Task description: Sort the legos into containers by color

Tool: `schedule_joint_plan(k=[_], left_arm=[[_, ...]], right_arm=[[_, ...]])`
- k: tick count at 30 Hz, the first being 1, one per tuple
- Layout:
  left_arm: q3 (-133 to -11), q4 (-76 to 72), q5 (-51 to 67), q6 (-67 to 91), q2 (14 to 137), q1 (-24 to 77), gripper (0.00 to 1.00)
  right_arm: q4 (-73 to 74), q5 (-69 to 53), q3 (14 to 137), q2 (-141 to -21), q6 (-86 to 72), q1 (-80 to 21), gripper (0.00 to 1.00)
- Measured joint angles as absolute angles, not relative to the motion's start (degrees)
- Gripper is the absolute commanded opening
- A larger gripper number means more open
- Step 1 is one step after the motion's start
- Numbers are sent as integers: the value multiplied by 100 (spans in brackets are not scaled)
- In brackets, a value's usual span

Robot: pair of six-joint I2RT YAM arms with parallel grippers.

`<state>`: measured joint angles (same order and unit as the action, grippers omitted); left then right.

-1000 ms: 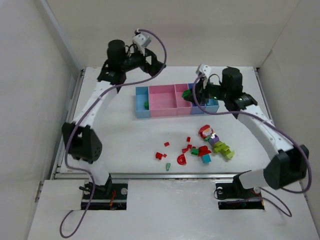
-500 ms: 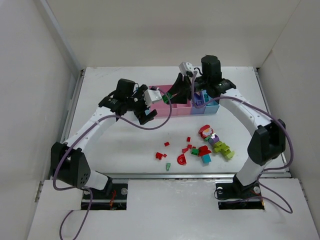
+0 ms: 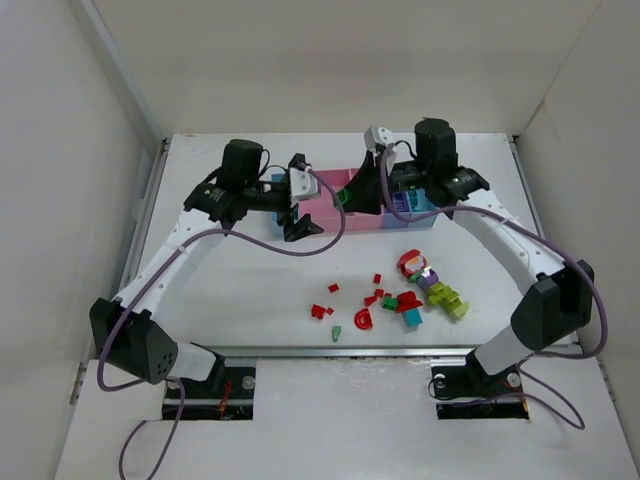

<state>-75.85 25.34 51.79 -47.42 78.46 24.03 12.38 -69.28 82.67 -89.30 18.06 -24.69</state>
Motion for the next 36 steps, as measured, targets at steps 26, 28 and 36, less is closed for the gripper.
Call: schedule_joint_plan(k=[26, 28, 36], left_arm=[[-8305, 3559, 5581, -5264, 8283, 2923, 34], [-8337, 3618, 5561, -5282, 8283, 2930, 42], [-8381, 3774, 5542, -5315, 8283, 2967, 39]], right_arm=[[2683, -4324, 8040, -8189, 3203, -3524, 0], [2683, -4318, 8040, -8184, 3212, -3542, 0], [2703, -4200, 8040, -8176, 3234, -3586, 0]])
